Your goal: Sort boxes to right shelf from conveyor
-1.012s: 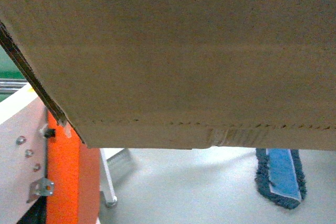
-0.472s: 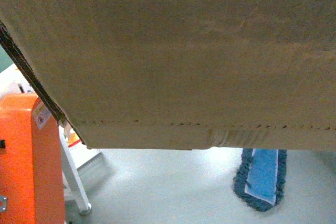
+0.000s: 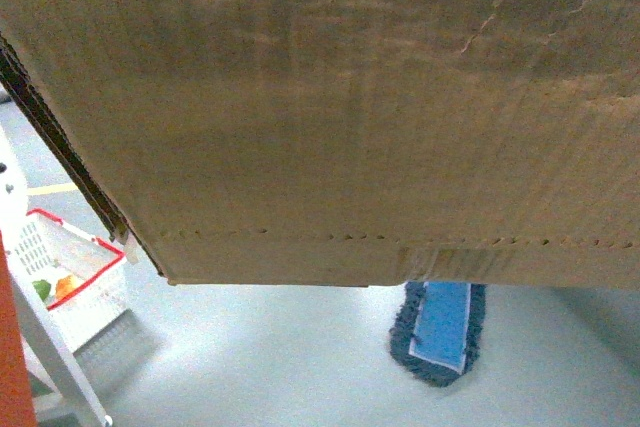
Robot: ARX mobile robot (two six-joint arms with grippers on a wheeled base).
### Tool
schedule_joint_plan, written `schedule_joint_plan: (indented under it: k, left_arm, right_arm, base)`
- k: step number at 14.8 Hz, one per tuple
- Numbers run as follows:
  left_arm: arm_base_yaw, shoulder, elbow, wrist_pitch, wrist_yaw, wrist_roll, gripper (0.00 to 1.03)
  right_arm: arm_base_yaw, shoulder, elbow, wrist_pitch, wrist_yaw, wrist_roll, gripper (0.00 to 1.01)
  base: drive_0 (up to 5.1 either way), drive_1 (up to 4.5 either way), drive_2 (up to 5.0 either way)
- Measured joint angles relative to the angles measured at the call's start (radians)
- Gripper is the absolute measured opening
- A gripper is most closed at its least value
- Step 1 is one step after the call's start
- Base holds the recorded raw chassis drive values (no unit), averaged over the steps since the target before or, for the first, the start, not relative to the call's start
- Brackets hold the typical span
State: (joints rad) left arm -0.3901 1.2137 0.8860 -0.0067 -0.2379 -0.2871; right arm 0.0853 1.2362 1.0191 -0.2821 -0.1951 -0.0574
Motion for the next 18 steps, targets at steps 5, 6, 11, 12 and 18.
schedule_joint_plan:
  k: [5,6,11,12,18]
  left_arm:
    - [0.000,0.000,0.000,0.000,0.000,0.000,0.02]
    - [0.000,0.000,0.000,0.000,0.000,0.000,0.02]
    - [0.000,0.000,0.000,0.000,0.000,0.000,0.02]
    - [0.000,0.000,0.000,0.000,0.000,0.000,0.02]
    - [0.000,0.000,0.000,0.000,0.000,0.000,0.02]
  right_arm:
    - [0.000,0.000,0.000,0.000,0.000,0.000,0.02]
    - [0.000,0.000,0.000,0.000,0.000,0.000,0.02]
    - [0.000,0.000,0.000,0.000,0.000,0.000,0.02]
    - [0.000,0.000,0.000,0.000,0.000,0.000,0.02]
    - [0.000,0.000,0.000,0.000,0.000,0.000,0.02]
  base:
    - [-1.2,-1.25,-1.2]
    - [-1.3,-1.29,-1.3]
    - [-1.3,-1.32,-1.3]
    - [-1.3,-1.26,-1.3]
    - [-1.3,-1.26,-1.3]
